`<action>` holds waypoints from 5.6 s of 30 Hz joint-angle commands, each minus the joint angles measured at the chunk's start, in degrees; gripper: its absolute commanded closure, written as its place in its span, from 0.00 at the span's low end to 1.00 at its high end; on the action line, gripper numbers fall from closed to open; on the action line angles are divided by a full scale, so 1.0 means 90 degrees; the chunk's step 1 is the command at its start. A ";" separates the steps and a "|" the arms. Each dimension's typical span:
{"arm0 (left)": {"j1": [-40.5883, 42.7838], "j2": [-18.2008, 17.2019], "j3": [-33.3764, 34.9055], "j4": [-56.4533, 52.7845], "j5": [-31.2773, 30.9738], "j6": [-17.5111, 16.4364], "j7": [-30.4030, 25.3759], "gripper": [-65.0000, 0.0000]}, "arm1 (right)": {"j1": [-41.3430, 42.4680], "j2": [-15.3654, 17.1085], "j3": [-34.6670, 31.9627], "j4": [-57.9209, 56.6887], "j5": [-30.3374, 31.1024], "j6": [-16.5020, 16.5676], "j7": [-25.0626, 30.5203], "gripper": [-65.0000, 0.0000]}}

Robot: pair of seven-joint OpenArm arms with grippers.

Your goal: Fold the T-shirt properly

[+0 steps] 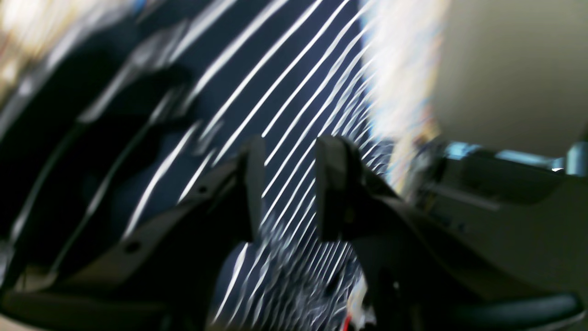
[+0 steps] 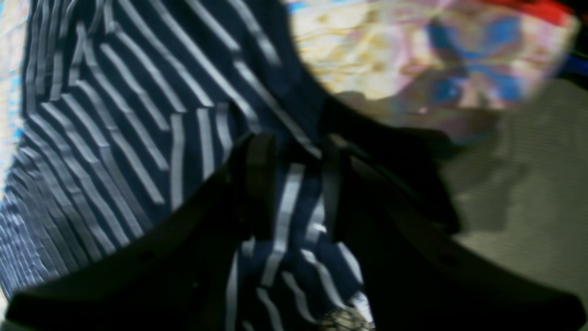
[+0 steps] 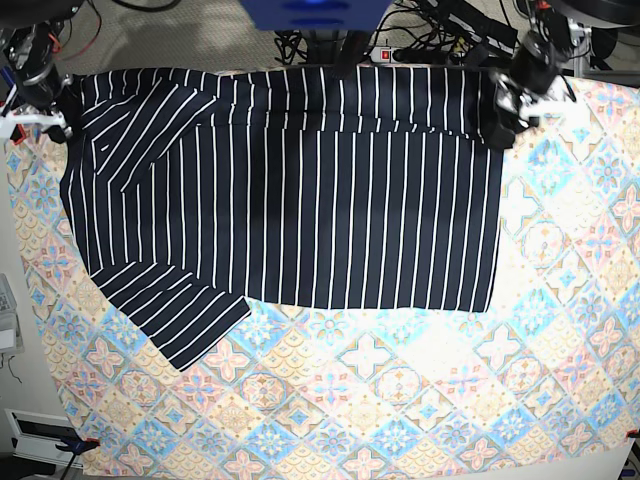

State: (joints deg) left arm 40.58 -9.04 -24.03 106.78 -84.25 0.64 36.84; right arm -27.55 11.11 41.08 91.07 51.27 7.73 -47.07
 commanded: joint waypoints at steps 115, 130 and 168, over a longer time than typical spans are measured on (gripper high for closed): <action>-0.5109 -0.0427 0.1161 -0.4075 0.4159 -0.0077 0.0434 1.00 | 0.4815 0.1026 -0.3739 -0.1723 -0.3660 0.0045 -0.0177 0.46; -0.4611 -0.0446 0.1161 -0.3498 0.3446 -0.0077 0.0434 1.00 | 0.5996 0.1837 -0.5751 -0.4751 -0.3660 0.0045 0.1845 0.46; -0.4318 -0.0437 0.0907 -0.3381 0.3437 -0.0077 0.0444 1.00 | 0.6143 0.1798 -0.7549 -0.6793 -0.5320 0.2761 0.4160 0.80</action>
State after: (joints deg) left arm 2.59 -12.25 -15.73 75.13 -52.73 0.60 41.36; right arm 27.31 27.46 -26.89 29.74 3.46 30.24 -8.75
